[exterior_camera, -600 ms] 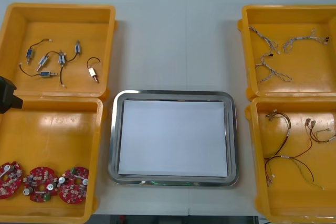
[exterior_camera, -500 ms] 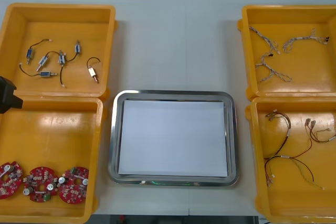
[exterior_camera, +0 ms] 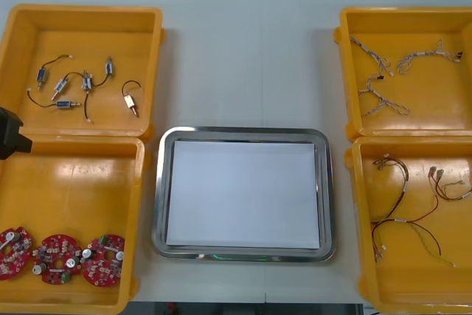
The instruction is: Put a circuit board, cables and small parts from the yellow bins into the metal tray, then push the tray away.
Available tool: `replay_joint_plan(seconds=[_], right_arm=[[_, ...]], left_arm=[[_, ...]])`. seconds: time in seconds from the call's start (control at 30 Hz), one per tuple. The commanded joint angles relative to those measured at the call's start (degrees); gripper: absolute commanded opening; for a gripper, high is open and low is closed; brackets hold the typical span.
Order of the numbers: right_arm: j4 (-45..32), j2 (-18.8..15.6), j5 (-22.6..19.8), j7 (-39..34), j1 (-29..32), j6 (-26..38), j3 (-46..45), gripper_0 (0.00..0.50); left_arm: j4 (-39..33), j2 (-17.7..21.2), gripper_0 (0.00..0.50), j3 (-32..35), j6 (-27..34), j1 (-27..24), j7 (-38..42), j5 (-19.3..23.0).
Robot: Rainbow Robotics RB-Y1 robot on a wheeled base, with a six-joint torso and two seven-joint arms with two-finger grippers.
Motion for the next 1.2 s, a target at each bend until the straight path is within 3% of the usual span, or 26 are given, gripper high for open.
replay_joint_plan(seconds=[0.03,1.2], right_arm=[[-1.3,-2.4,-0.1,-0.1,0.8,0.2,-1.6,0.500],[-1.3,-2.4,-0.1,-0.1,0.8,0.2,-1.6,0.500]], left_arm=[[-1.3,2.5,0.500,1.8,0.3,0.6,-0.3,-0.5],[-1.3,2.5,0.500,1.8,0.3,0.6,-0.3,-0.5]])
